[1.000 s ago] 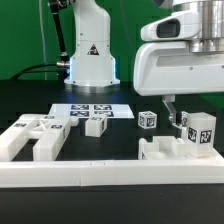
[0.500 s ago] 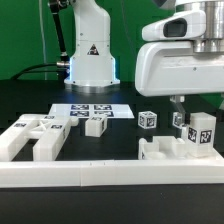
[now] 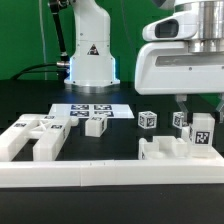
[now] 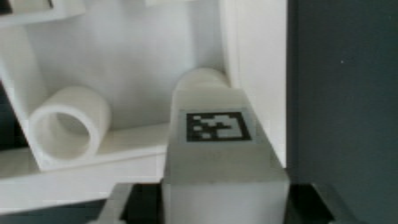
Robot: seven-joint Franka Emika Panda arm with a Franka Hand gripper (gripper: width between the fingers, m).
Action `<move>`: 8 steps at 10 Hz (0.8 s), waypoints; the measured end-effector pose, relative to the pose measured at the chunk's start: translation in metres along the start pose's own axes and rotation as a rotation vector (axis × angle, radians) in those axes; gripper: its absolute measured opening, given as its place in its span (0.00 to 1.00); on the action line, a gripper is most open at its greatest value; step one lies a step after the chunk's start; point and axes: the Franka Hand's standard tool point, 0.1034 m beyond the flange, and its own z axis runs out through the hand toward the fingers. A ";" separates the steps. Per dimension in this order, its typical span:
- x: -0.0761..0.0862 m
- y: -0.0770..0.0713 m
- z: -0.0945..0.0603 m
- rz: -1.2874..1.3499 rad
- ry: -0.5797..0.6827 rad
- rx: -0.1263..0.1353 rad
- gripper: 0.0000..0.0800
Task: Assemble chair
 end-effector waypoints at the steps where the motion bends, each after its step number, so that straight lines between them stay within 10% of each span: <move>1: 0.000 0.001 0.000 0.137 0.001 0.004 0.36; 8: -0.003 0.001 0.000 0.823 0.018 0.008 0.36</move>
Offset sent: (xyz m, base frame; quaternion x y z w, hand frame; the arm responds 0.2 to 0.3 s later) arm -0.0128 -0.0001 -0.0156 0.0084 0.0373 0.2797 0.9593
